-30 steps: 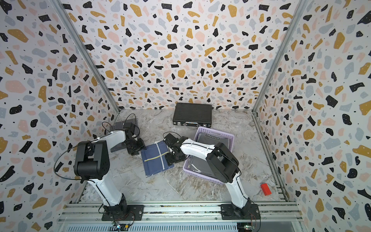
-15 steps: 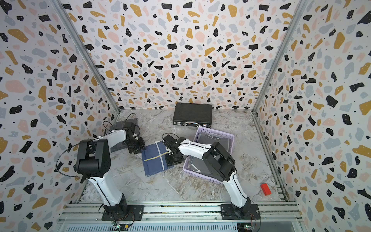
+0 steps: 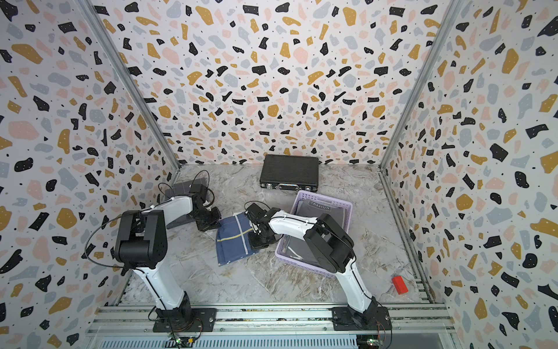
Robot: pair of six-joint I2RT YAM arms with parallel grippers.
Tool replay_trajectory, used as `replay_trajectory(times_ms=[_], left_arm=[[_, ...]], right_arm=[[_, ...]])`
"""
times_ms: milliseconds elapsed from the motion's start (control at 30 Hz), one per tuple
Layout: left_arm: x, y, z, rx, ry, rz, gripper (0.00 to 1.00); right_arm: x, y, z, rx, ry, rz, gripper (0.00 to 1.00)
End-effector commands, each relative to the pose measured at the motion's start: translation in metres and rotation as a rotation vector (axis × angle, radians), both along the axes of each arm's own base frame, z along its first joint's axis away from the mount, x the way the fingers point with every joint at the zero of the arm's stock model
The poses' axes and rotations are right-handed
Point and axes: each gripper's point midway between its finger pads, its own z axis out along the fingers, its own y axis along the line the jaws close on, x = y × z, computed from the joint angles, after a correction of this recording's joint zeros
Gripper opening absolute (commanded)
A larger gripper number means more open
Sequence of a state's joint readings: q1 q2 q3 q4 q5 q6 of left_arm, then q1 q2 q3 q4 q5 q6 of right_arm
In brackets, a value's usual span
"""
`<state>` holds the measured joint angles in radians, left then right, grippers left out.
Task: Put the folded pillowcase in the basket
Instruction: Pick up the pillowcase from the center of the board, then place the pillowcase in the basket.
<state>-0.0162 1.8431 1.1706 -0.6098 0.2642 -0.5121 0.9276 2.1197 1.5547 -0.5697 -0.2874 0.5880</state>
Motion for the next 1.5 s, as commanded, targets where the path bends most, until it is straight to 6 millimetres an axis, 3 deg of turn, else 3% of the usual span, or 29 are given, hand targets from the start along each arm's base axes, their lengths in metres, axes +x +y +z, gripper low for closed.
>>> replay_trajectory(times_ms=[0, 200, 300, 467, 633, 833, 1000, 1200, 1467], left_arm=[[-0.009, -0.018, 0.028, -0.035, -0.042, -0.040, 0.00], [-0.011, -0.043, 0.100, -0.037, -0.231, -0.107, 0.00], [-0.011, -0.065, 0.140, -0.062, -0.339, -0.165, 0.00], [-0.007, -0.129, 0.195, -0.129, -0.479, -0.330, 0.00], [0.001, -0.206, 0.217, -0.214, -0.546, -0.487, 0.00], [0.007, -0.302, 0.220, -0.292, -0.575, -0.648, 0.00], [0.012, -0.359, 0.206, -0.344, -0.548, -0.711, 0.00], [0.019, -0.390, 0.181, -0.374, -0.504, -0.729, 0.00], [0.025, -0.400, 0.131, -0.349, -0.424, -0.731, 0.00]], right_arm=[[0.005, 0.005, 0.045, 0.078, -0.078, -0.024, 0.00], [0.004, -0.012, 0.101, 0.104, -0.179, -0.048, 0.00], [0.001, -0.031, 0.128, 0.104, -0.231, -0.074, 0.00], [-0.009, -0.082, 0.151, 0.042, -0.317, -0.144, 0.00], [-0.021, -0.148, 0.155, -0.048, -0.379, -0.239, 0.00], [-0.028, -0.233, 0.145, -0.129, -0.356, -0.399, 0.00], [-0.031, -0.271, 0.141, -0.160, -0.333, -0.467, 0.00], [-0.043, -0.286, 0.114, -0.219, -0.280, -0.475, 0.00], [-0.046, -0.308, 0.088, -0.240, -0.197, -0.529, 0.00]])
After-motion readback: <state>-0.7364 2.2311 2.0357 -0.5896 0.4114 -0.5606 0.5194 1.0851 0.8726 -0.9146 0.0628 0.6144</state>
